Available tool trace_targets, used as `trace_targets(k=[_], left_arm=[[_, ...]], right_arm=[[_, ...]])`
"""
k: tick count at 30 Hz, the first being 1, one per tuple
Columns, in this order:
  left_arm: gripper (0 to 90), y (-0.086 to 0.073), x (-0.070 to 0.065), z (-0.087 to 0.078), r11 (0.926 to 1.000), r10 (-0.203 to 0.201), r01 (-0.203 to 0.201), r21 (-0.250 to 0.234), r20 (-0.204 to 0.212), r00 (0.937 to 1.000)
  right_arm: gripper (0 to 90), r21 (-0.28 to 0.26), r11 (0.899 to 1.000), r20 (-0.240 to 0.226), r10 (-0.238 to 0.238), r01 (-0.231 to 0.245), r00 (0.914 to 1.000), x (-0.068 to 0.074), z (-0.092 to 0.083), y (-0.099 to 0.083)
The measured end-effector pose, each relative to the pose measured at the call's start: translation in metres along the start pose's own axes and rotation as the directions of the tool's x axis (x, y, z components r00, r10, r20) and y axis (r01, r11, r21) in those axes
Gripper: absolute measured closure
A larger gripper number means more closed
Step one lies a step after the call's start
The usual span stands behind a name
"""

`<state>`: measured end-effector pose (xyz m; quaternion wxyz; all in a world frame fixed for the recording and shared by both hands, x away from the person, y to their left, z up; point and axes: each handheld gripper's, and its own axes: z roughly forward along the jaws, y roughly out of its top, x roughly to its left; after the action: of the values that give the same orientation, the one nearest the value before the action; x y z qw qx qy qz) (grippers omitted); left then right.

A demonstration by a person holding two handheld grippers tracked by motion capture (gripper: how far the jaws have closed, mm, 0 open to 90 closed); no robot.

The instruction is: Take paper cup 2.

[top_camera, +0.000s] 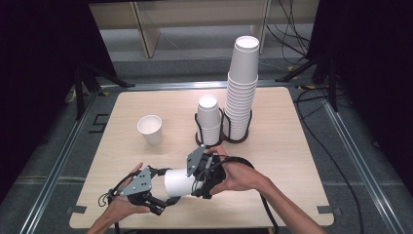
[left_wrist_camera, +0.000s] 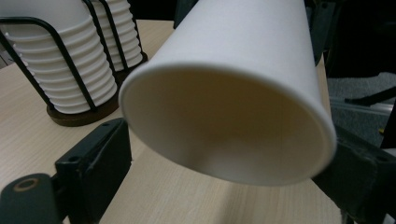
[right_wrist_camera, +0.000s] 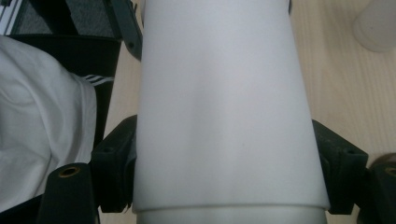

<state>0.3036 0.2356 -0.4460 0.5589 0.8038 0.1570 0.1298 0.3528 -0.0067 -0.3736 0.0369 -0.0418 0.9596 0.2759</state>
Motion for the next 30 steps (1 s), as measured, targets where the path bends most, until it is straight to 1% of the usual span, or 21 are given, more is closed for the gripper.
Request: trace_targets(k=[1, 3, 4, 5, 6, 7, 9, 12, 13, 14, 16, 19, 20, 21, 22, 24, 25, 26, 27, 29, 30], left_arm=[[13.6, -0.001, 0.001, 0.000, 0.9994, -0.018, 0.019, -0.028, 0.007, 0.9998], [14.7, 0.000, 0.005, -0.004, 0.9990, -0.029, 0.029, -0.035, -0.020, 0.9994], [14.7, 0.000, 0.006, -0.003, 0.9973, -0.050, 0.049, -0.055, -0.018, 0.9986], [14.7, 0.000, 0.007, -0.005, 0.9963, -0.064, 0.063, -0.059, -0.023, 0.9977], [14.7, 0.000, 0.008, -0.005, 0.9940, -0.083, 0.081, -0.073, -0.022, 0.9963], [14.7, 0.000, 0.009, -0.006, 0.9934, -0.087, 0.085, -0.076, -0.022, 0.9960], [14.7, -0.001, 0.009, -0.006, 0.9909, -0.107, 0.104, -0.085, -0.021, 0.9941], [14.7, -0.003, 0.009, -0.004, 0.9878, -0.118, 0.117, -0.103, -0.006, 0.9930], [14.7, -0.003, 0.010, -0.004, 0.9875, -0.120, 0.119, -0.103, -0.003, 0.9927], [14.7, -0.002, 0.008, -0.004, 0.9840, -0.138, 0.137, -0.114, -0.002, 0.9904], [14.7, -0.002, 0.008, -0.004, 0.9810, -0.155, 0.155, -0.117, 0.004, 0.9879], [14.7, -0.001, 0.008, -0.003, 0.9724, -0.170, 0.171, -0.158, 0.024, 0.9852], [14.7, 0.000, 0.008, -0.005, 0.9741, -0.172, 0.172, -0.146, 0.015, 0.9850], [14.7, 0.000, 0.009, -0.005, 0.9683, -0.176, 0.180, -0.174, 0.036, 0.9837], [14.7, 0.000, 0.009, -0.006, 0.9661, -0.183, 0.187, -0.178, 0.041, 0.9823], [13.4, 0.002, 0.008, -0.008, 0.9677, -0.173, 0.178, -0.178, 0.048, 0.9838], [12.6, 0.003, 0.007, -0.008, 0.9693, -0.171, 0.176, -0.172, 0.047, 0.9842], [11.3, 0.003, 0.006, -0.007, 0.9653, -0.175, 0.183, -0.186, 0.056, 0.9829], [10.2, 0.004, 0.006, -0.006, 0.9651, -0.164, 0.175, -0.195, 0.069, 0.9840], [7.9, 0.005, 0.005, -0.008, 0.9721, -0.149, 0.157, -0.174, 0.058, 0.9871], [6.9, 0.006, 0.005, -0.008, 0.9713, -0.151, 0.160, -0.176, 0.060, 0.9867]], right_arm=[[24.2, -0.018, 1.000, 0.001, 0.015, -0.015, 0.9999, 0.000, -0.003, -0.003], [24.1, -0.061, 0.996, 0.007, 0.068, -0.067, 0.9977, -0.001, -0.009, -0.011], [24.1, -0.092, 0.994, 0.012, 0.066, -0.065, 0.9977, -0.003, -0.010, -0.015], [24.0, -0.105, 0.990, 0.024, 0.098, -0.095, 0.9949, -0.002, -0.012, -0.017], [24.0, -0.127, 0.987, 0.035, 0.105, -0.100, 0.9938, -0.002, -0.013, -0.020], [23.9, -0.156, 0.981, 0.040, 0.125, -0.117, 0.9914, -0.002, -0.014, -0.024], [23.9, -0.198, 0.973, 0.054, 0.134, -0.121, 0.9895, -0.003, -0.015, -0.028], [23.9, -0.272, 0.954, 0.060, 0.150, -0.128, 0.9869, -0.004, -0.015, -0.034], [23.8, -0.279, 0.953, 0.073, 0.142, -0.116, 0.9871, -0.005, -0.016, -0.035], [23.8, -0.274, 0.947, 0.056, 0.188, -0.166, 0.9806, -0.001, -0.016, -0.035], [23.8, -0.318, 0.939, 0.050, 0.152, -0.129, 0.9871, -0.003, -0.014, -0.035], [23.7, -0.348, 0.930, 0.032, 0.140, -0.120, 0.9897, -0.002, -0.012, -0.034], [23.8, -0.355, 0.925, 0.022, 0.153, -0.136, 0.9879, -0.001, -0.011, -0.035], [23.7, -0.367, 0.921, 0.011, 0.142, -0.128, 0.9899, -0.001, -0.011, -0.034], [23.7, -0.390, 0.912, -0.003, 0.133, -0.124, 0.9911, -0.001, -0.010, -0.034], [23.7, -0.403, 0.909, -0.003, 0.116, -0.107, 0.9932, -0.001, -0.008, -0.034], [23.7, -0.407, 0.905, -0.024, 0.121, -0.121, 0.9923, 0.000, -0.006, -0.034], [23.7, -0.411, 0.902, -0.037, 0.129, -0.133, 0.9909, 0.000, -0.005, -0.034], [23.7, -0.415, 0.901, -0.046, 0.116, -0.124, 0.9922, 0.000, -0.003, -0.034], [23.7, -0.418, 0.900, -0.067, 0.108, -0.126, 0.9919, 0.000, 0.001, -0.033], [23.7, -0.416, 0.901, -0.072, 0.103, -0.124, 0.9921, 0.000, 0.003, -0.033]])
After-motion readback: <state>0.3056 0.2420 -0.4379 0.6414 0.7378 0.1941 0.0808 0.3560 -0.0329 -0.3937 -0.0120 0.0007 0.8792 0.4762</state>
